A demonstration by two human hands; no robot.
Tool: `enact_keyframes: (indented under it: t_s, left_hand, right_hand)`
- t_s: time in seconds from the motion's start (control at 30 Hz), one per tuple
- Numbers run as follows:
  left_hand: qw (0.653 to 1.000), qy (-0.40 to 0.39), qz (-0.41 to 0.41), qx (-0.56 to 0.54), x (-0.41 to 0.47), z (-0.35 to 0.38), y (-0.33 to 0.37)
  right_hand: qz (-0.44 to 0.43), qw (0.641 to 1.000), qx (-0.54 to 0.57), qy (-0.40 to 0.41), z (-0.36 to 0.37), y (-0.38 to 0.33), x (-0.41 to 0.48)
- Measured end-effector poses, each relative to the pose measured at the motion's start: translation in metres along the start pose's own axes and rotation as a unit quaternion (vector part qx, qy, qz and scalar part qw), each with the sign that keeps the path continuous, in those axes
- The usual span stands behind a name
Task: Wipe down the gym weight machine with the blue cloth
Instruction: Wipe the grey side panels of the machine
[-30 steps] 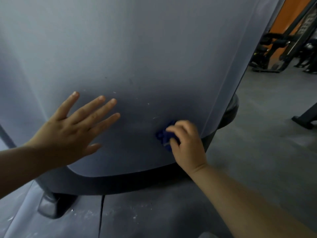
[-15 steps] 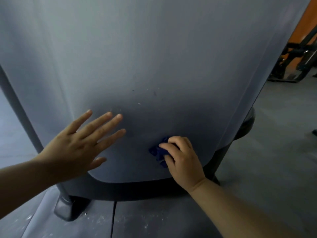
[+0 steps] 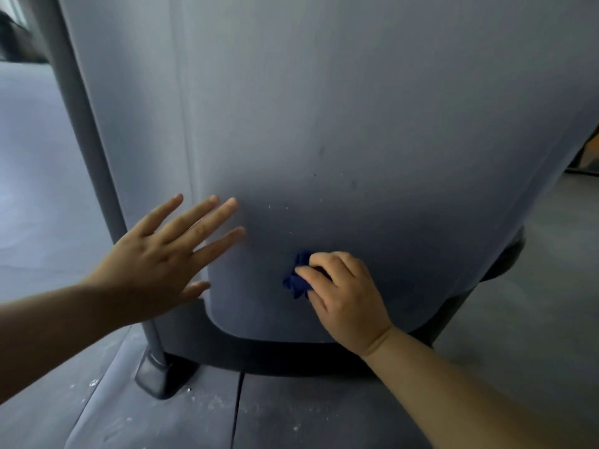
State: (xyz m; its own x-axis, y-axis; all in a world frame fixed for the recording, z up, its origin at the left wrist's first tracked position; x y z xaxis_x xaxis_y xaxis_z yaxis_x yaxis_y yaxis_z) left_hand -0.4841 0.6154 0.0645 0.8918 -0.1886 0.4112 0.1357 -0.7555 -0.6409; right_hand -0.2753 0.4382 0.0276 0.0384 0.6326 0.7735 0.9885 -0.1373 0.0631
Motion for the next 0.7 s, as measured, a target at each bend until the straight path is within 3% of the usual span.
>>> enact_keyframes:
  t_s: [0.23, 0.33, 0.43, 0.53, 0.7]
  left_hand:
    - [0.999, -0.034, -0.006, -0.031, -0.027, 0.007, -0.003]
    - [0.999, -0.031, -0.013, -0.041, -0.034, 0.009, -0.007]
    - [0.997, -0.041, -0.023, -0.06, -0.036, 0.009, -0.008]
    - [0.996, -0.045, -0.027, -0.068, -0.04, 0.008, -0.008]
    - [0.994, -0.073, -0.033, -0.077, -0.051, 0.012, -0.013]
  right_hand:
    - [0.104, 0.982, 0.055, 0.147, -0.051, -0.015, 0.083]
    - [0.041, 0.994, 0.002, 0.098, -0.028, -0.025, 0.077]
    - [-0.069, 0.997, -0.036, -0.007, 0.015, -0.035, 0.028]
    - [-0.079, 0.995, -0.019, -0.054, 0.028, -0.042, 0.012]
    - [0.008, 0.995, 0.043, 0.092, -0.017, -0.052, 0.084]
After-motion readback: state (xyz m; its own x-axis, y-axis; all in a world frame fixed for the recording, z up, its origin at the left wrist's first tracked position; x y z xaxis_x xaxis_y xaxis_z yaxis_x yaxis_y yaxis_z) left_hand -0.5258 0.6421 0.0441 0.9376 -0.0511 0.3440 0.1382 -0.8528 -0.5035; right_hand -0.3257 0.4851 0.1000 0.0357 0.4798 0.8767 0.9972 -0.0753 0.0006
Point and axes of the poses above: each hand's wrist, its own x-axis towards the middle knuckle, its own z-axis out of the palm, y = z × x, the point moved 2 cm from there along x, towards the middle knuckle, and after that the axes turned 9 degrees about z, right-handed, at the moved point
